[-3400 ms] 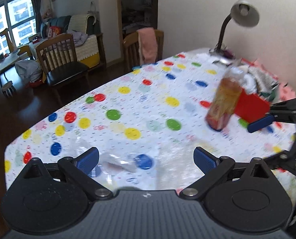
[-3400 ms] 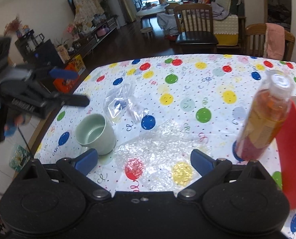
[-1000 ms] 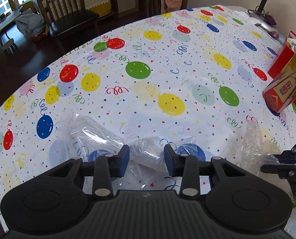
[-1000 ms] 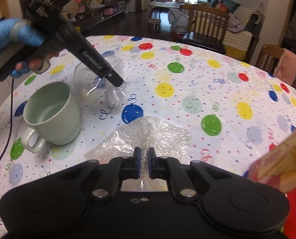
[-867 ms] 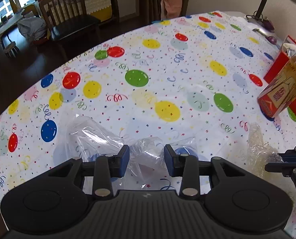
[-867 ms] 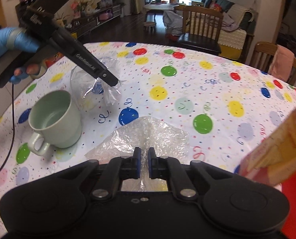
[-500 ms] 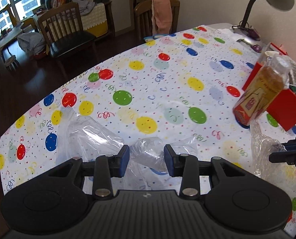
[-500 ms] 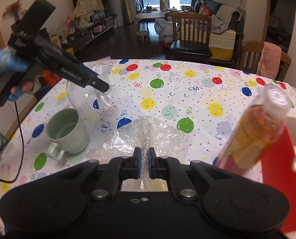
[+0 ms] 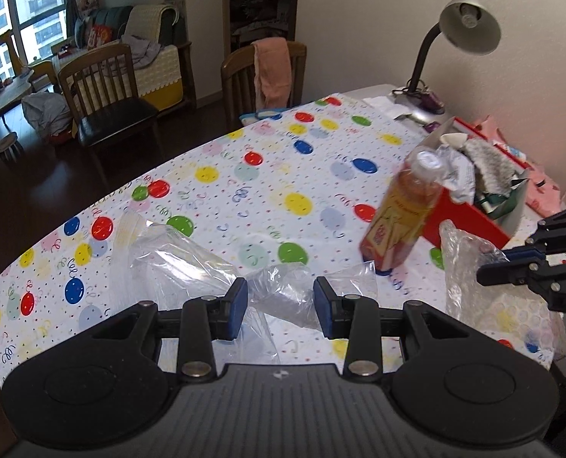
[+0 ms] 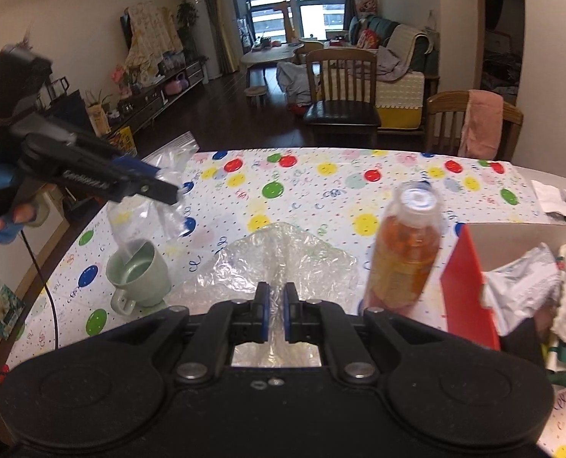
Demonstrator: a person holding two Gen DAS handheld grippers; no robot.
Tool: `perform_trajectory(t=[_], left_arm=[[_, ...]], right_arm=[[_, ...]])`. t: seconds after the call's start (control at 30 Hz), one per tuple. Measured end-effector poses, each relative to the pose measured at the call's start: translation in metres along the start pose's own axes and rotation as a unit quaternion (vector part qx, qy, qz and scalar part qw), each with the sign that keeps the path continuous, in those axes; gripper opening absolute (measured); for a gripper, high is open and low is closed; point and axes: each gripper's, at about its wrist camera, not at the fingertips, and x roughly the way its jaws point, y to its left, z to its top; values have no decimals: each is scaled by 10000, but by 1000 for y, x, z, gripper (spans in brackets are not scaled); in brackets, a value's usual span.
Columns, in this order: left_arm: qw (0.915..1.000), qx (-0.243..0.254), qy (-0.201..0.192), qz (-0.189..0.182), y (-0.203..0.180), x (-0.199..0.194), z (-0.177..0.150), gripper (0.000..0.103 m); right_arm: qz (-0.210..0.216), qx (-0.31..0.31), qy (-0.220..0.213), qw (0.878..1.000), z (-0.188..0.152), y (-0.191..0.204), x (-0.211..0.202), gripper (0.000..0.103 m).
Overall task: Organize soft objects
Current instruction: 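Carry the bubble wrap and plastic bag with both tools over the shoebox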
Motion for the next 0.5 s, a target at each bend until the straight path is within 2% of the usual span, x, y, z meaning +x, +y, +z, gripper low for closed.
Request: perform_trajectory(t=[0.3, 0.5], left_arm=[[9996, 128, -154, -186, -54, -23, 8, 37], [9985, 202, -212, -469, -104, -24, 22, 37]], right_arm=[[-77, 233, -147, 9996, 1, -41, -41, 6], [-229, 382, -207, 9988, -1, -84, -63, 6]])
